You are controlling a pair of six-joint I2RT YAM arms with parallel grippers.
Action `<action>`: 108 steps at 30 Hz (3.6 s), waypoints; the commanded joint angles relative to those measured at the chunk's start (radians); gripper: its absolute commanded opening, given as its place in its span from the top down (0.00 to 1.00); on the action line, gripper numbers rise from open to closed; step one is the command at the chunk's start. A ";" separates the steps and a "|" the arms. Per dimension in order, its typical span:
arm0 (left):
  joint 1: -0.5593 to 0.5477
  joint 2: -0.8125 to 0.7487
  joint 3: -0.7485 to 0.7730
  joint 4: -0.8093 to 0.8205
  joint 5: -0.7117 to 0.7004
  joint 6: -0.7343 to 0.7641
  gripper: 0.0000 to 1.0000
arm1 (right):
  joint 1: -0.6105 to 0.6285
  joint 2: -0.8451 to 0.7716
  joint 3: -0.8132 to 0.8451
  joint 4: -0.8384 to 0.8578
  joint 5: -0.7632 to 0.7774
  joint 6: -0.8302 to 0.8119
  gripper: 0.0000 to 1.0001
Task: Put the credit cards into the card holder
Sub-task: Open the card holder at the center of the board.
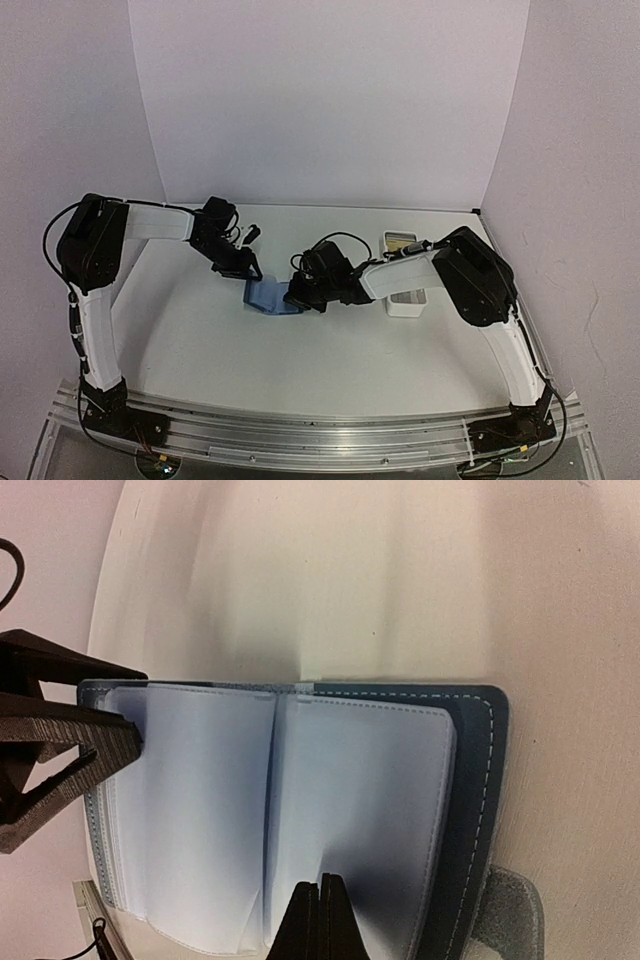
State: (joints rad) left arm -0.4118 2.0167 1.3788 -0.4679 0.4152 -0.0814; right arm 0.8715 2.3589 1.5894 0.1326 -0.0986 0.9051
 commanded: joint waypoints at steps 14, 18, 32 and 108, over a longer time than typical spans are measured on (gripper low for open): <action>0.024 -0.106 -0.022 -0.014 -0.003 0.071 0.51 | -0.008 0.016 -0.001 -0.125 -0.022 -0.014 1.00; 0.024 -0.053 -0.040 -0.017 -0.055 0.080 0.52 | -0.006 0.030 0.030 -0.125 -0.042 -0.028 1.00; 0.022 -0.036 -0.066 0.026 -0.051 0.158 0.54 | 0.029 0.092 0.148 0.028 -0.098 -0.117 1.00; 0.068 0.018 -0.298 0.103 -0.040 -0.311 1.00 | -0.026 0.141 0.121 -0.133 -0.107 -0.041 1.00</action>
State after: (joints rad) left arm -0.3439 1.9541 1.1030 -0.2375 0.5144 -0.3962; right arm 0.8566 2.4439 1.6989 0.1535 -0.2180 0.8993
